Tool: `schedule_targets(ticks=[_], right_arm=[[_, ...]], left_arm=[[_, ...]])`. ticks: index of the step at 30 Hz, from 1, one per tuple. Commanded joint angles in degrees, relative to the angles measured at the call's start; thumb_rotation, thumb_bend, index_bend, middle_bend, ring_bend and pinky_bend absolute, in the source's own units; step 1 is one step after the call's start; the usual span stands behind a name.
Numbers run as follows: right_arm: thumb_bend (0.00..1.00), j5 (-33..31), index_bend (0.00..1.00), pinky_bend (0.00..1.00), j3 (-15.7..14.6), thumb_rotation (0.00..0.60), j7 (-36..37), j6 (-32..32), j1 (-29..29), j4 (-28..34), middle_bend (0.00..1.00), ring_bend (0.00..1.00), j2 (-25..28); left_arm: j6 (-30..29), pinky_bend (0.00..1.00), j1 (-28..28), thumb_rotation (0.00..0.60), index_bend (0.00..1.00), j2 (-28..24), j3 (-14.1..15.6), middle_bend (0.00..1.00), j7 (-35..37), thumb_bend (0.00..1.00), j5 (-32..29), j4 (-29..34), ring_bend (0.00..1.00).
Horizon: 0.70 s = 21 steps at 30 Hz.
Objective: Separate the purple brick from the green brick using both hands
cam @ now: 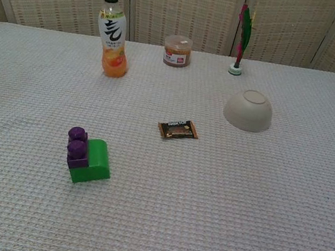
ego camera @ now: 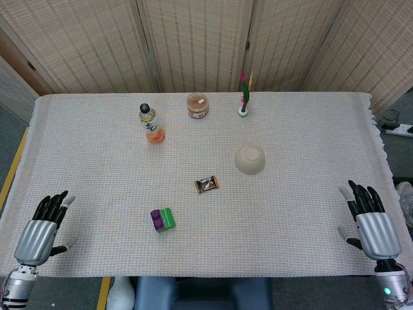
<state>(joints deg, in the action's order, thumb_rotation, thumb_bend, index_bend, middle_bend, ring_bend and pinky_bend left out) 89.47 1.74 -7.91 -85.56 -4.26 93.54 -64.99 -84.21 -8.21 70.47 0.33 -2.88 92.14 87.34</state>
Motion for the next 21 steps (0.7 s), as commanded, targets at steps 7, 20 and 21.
schedule_targets(ticks=[7, 20, 21], right_arm=[[0.30, -0.22, 0.00, 0.00, 0.16, 0.600, 1.20, -0.23, 0.19, 0.27, 0.00, 0.00, 0.76], [0.30, 1.41, 0.00, 0.00, -0.43, 0.600, -3.66, 0.94, -0.64, 0.47, 0.00, 0.00, -1.03], [0.30, 1.37, 0.00, 0.00, -0.38, 0.600, -4.19, 1.25, -0.84, 0.38, 0.00, 0.00, -1.33]], left_arm=[[2.16, 0.00, -1.02, 0.600, 0.00, 0.34, 0.98, 0.03, -0.20, 0.23, 0.60, -0.03, 0.03], [11.44, 0.84, -11.60, 0.600, 0.14, -1.73, 1.22, 0.77, -1.36, 0.23, 10.02, 6.23, 0.74], [11.52, 0.93, -12.29, 0.600, 0.19, -1.51, 0.63, 0.90, -1.11, 0.23, 10.15, 6.22, 0.85]])
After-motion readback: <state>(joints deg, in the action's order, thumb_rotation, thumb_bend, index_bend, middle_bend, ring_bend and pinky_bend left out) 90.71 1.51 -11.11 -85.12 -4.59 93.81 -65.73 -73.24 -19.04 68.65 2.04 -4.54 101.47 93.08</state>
